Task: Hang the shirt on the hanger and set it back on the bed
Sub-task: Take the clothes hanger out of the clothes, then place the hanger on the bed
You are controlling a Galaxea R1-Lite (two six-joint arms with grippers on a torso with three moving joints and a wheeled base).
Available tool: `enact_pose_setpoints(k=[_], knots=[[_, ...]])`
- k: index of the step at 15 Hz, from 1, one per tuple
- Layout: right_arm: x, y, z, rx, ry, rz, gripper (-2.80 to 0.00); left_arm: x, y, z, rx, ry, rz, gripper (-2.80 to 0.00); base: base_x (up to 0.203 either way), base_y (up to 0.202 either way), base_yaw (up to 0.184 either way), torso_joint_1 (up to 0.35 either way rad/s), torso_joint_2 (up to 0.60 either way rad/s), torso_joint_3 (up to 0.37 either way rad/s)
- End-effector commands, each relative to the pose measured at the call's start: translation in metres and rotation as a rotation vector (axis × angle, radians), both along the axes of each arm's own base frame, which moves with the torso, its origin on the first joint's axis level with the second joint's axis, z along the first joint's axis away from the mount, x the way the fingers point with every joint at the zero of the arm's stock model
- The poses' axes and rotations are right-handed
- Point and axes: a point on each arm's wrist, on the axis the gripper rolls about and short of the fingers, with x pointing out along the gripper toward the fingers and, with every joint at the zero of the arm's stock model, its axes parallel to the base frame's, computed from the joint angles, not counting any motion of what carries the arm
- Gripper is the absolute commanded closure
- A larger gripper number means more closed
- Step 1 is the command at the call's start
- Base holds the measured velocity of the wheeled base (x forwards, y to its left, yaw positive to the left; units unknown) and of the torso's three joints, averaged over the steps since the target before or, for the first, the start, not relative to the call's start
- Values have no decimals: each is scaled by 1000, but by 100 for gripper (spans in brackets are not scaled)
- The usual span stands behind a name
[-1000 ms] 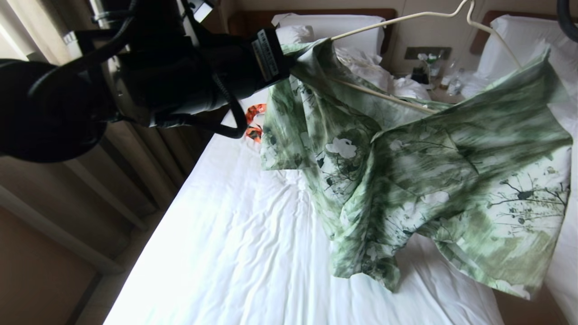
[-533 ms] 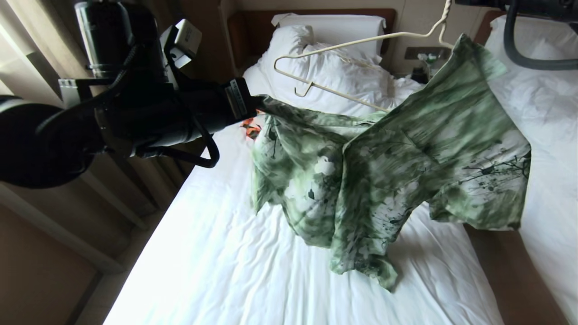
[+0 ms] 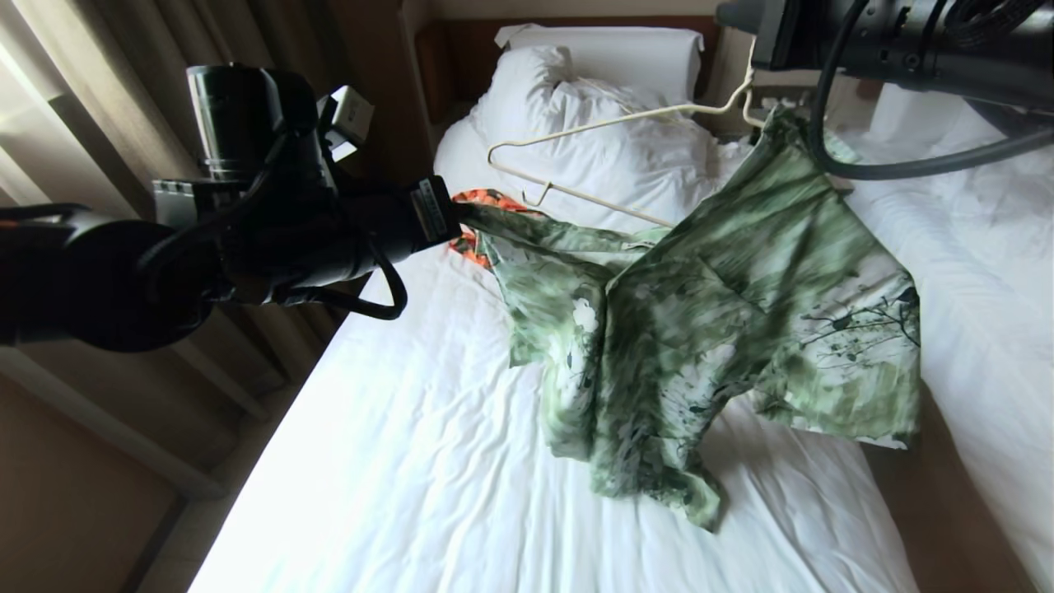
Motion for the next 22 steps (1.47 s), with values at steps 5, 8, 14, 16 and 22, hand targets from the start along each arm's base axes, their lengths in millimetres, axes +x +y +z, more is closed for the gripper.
enact_pose_setpoints(k=[5, 8, 14, 16, 22], knots=[[32, 31, -27, -3, 4, 27, 0, -15, 42, -33, 22, 66, 77, -280, 0, 0, 0, 0, 0, 0], [35, 35, -31, -5, 11, 32, 0, -31, 60, -39, -2, 97, 47, -280, 0, 0, 0, 0, 0, 0], [36, 33, -34, 1, 29, 0, 0, -52, 81, -65, -43, 208, 6, 0, 0, 0, 0, 0, 0, 0], [39, 35, -43, 0, 65, 0, 0, -61, 93, -67, -47, 206, 42, 0, 0, 0, 0, 0, 0, 0], [78, 33, -138, -104, 329, -147, 0, -122, 127, -72, -60, 154, 161, 0, 0, 0, 0, 0, 0, 0]])
